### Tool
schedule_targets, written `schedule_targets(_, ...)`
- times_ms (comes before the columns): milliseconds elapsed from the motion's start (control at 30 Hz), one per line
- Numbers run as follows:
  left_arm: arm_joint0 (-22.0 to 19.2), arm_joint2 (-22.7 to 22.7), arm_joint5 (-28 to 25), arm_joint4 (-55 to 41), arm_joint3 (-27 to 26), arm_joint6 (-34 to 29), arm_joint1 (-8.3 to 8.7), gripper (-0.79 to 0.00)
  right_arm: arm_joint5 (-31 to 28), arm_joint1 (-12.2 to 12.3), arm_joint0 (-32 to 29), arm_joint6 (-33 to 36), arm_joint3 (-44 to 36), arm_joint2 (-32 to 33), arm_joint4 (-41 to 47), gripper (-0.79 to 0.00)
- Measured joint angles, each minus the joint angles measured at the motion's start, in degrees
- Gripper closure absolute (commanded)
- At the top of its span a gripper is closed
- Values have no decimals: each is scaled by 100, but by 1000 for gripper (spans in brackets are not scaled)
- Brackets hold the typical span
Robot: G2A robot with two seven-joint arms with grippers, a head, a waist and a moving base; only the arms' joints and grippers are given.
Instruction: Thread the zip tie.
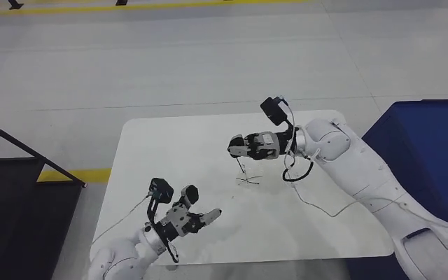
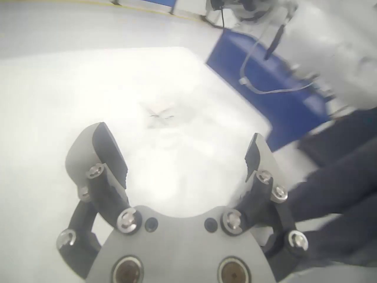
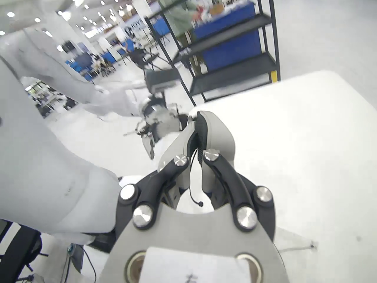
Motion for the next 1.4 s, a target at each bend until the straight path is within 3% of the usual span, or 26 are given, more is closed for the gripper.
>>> schedule_targets(100, 5, 172, 269, -1592, 157, -631, -46, -785, 0, -11, 11, -2, 38, -22, -76, 0)
schedule_targets(200, -228, 429, 440, -2424, 219, -563, -54, -785, 0, -11, 12, -2, 41, -24, -79, 0)
schedule_targets(333, -193, 457, 448, -1873, 200, -379, -70, -785, 32, -19, -79, -47, -75, -57, 9, 0)
schedule_targets(400, -215, 638, 398, -1750, 239, -150, -115, -785, 9, -28, -204, -17, -213, -124, 409, 0)
schedule_targets(533, -528, 1029, -70, -2748, 576, 582, -226, -785, 63, -5, -199, 61, -183, -196, 1114, 0)
schedule_targets(667, -796, 1482, -529, -3024, 1013, 1319, -357, -785, 198, 25, -124, 196, -186, -328, 1682, 0)
schedule_targets(733, -959, 1639, -555, -3074, 1241, 1468, -404, -696, 238, 49, -83, 235, -167, -382, 1814, 0)
schedule_targets(800, -1106, 1752, -587, -2936, 1389, 1563, -441, -665, 272, 66, -56, 269, -157, -449, 1892, 0)
schedule_targets(967, -1258, 1965, -822, -2713, 1499, 1820, -515, -382, 328, 64, 12, 325, -130, -656, 1933, 0)
schedule_targets(1067, -1263, 2048, -1049, -2590, 1498, 1896, -541, -271, 328, 35, 70, 326, -47, -790, 1980, 0)
schedule_targets(1133, -1238, 2046, -1204, -2550, 1502, 1921, -544, -157, 318, 18, 106, 315, -8, -847, 2007, 0)
schedule_targets(1400, -1188, 2018, -1332, -2564, 1544, 1929, -557, -65, 238, -8, 214, 236, 96, -1002, 2028, 0)
